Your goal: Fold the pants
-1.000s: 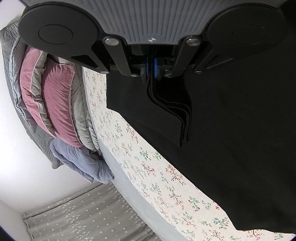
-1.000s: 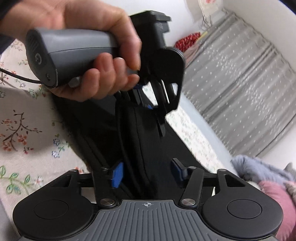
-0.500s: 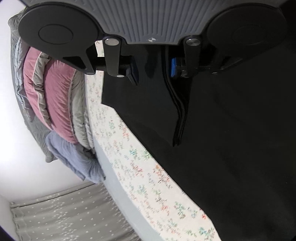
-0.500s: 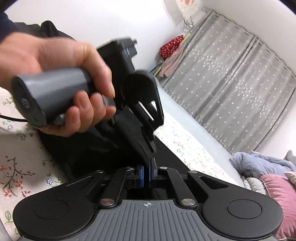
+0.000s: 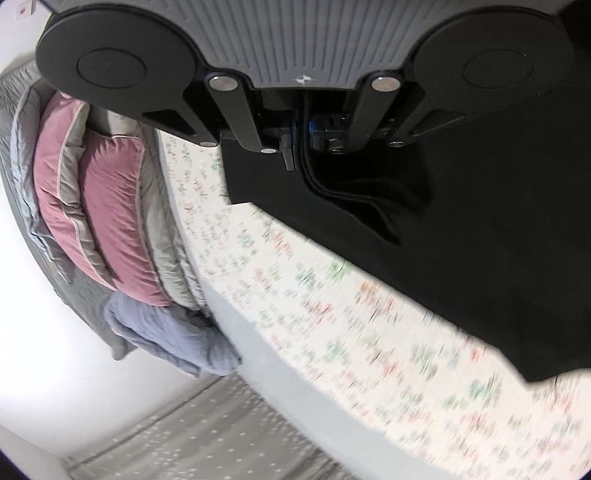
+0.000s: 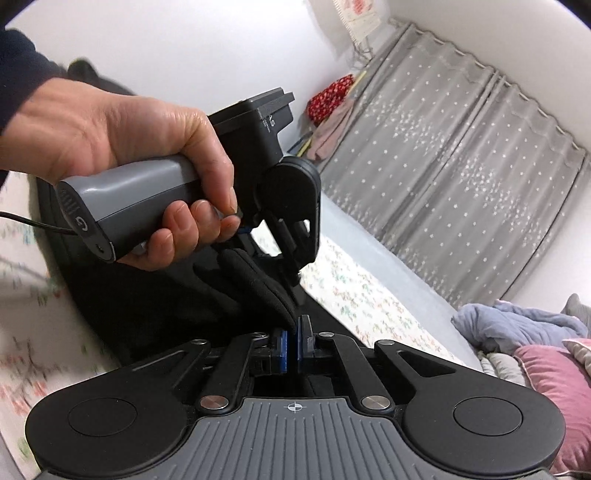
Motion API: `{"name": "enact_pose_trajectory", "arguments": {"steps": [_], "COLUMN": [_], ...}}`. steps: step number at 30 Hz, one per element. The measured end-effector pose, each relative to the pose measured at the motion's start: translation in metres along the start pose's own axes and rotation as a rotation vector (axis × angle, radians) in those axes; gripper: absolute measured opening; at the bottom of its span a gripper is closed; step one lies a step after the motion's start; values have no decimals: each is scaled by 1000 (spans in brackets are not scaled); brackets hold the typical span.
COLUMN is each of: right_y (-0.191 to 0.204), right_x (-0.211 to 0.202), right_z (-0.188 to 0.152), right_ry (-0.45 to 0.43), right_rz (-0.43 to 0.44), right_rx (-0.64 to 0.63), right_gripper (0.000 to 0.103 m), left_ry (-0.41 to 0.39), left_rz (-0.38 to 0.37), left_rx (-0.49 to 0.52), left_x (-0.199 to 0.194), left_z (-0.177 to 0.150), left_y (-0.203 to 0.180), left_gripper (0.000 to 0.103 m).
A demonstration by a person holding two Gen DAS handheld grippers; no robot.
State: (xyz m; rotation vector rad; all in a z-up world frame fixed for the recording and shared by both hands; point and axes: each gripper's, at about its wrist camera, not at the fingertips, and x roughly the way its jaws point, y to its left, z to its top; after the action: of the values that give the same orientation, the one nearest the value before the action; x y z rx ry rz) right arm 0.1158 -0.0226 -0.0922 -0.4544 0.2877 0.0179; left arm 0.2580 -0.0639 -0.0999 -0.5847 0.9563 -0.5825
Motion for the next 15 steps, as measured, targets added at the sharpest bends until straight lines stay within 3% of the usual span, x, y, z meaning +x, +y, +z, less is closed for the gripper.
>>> {"name": "enact_pose_trajectory", "arguments": {"steps": [8,10,15], "right_y": [18,26,68], "right_x": [-7,-1,17], "right_z": [33,44,73], "right_ry": [-68,-72,-87], "right_rz": [49,78,119], "right_rx": [-5,24,15], "right_gripper": [2,2,2], "left_ry": [-52,-65,-99], "left_rz": [46,95,108], "left_rx": [188,217,248], "left_x": [-59,-68,-96], "left_z": [24,27,36], "left_y": [3,13,41], "left_gripper": [6,6,6]}}
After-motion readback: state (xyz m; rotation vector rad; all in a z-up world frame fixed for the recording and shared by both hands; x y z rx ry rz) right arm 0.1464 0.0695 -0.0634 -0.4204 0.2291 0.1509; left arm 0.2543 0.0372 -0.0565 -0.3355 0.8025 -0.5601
